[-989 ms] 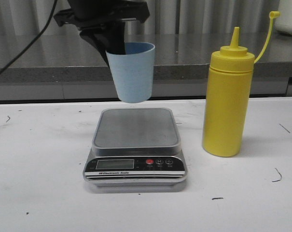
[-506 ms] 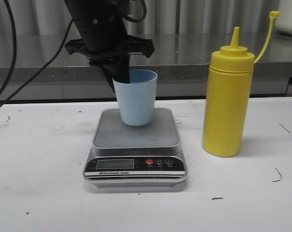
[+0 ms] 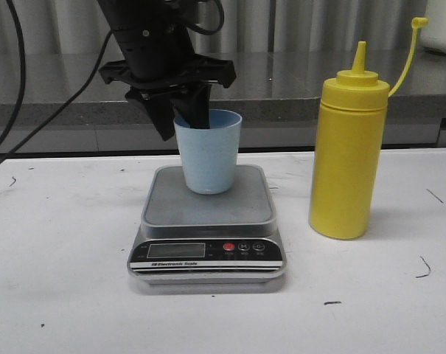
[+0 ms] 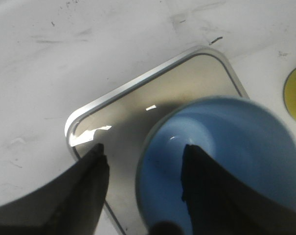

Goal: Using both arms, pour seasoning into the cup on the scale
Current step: 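Open the left gripper and raise it away from the cup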

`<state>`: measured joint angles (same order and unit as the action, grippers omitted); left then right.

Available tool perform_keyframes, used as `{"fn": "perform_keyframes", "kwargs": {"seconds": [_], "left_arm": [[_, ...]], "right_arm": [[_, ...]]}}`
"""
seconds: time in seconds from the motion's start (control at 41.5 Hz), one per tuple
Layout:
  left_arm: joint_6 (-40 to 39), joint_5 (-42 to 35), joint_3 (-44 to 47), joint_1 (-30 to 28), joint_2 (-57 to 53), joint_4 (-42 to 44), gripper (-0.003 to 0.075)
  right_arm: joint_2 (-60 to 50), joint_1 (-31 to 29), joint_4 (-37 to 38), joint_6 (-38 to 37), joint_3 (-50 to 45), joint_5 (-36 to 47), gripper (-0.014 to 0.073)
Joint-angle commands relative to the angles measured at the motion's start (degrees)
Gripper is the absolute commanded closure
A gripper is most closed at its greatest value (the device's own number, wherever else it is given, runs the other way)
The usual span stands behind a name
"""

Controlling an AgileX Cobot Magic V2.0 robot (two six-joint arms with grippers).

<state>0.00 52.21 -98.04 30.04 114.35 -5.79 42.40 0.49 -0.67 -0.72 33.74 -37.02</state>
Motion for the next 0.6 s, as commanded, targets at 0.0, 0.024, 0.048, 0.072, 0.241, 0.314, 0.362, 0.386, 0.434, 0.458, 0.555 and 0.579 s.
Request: {"fn": "perform_keyframes", "kwargs": {"seconds": [0.0, 0.024, 0.048, 0.072, 0.241, 0.314, 0.362, 0.386, 0.434, 0.458, 0.555, 0.579], "left_arm": [[-0.71, -0.09, -1.83, 0.49, -6.9, 0.26, 0.0343], [-0.71, 0.08, -1.73, 0.49, -7.75, 0.48, 0.0343], [-0.71, 0.24, -1.24, 0.49, -8.97, 0.82, 0.0343], [-0.71, -0.04, -0.82, 0.49, -10.01, 1.14, 0.0343], [-0.71, -3.06, 4.51, 0.49, -18.72, 2.75, 0.0343], [-0.71, -3.92, 7.46, 0.49, -22.81, 4.12, 0.0343], [-0.71, -4.24, 9.56, 0.49, -25.69, 4.41, 0.0343], [-0.71, -4.43, 10.44, 0.49, -26.95, 4.41, 0.0344], [-0.71, -4.7, 12.56, 0.49, -29.86, 4.56, 0.0344], [-0.71, -4.85, 13.47, 0.49, -31.14, 4.56, 0.0344], [-0.71, -6.33, 18.1, 0.49, -37.24, 4.56, 0.0344], [-0.71, -6.71, 19.18, 0.49, -38.55, 4.56, 0.0344]], "right_arm": [[0.05, -0.34, 0.67, 0.72, 2.01, 2.89, 0.0158], [0.05, -0.34, 0.67, 0.72, 2.01, 2.89, 0.0158], [0.05, -0.34, 0.67, 0.72, 2.01, 2.89, 0.0158], [0.05, -0.34, 0.67, 0.72, 2.01, 2.89, 0.0158], [0.05, -0.34, 0.67, 0.72, 2.01, 2.89, 0.0158], [0.05, -0.34, 0.67, 0.72, 2.01, 2.89, 0.0158], [0.05, -0.34, 0.67, 0.72, 2.01, 2.89, 0.0158], [0.05, -0.34, 0.67, 0.72, 2.01, 2.89, 0.0158], [0.05, -0.34, 0.67, 0.72, 2.01, 2.89, 0.0158], [0.05, -0.34, 0.67, 0.72, 2.01, 2.89, 0.0158], [0.05, -0.34, 0.67, 0.72, 2.01, 2.89, 0.0158], [0.05, -0.34, 0.67, 0.72, 2.01, 2.89, 0.0158]]}}
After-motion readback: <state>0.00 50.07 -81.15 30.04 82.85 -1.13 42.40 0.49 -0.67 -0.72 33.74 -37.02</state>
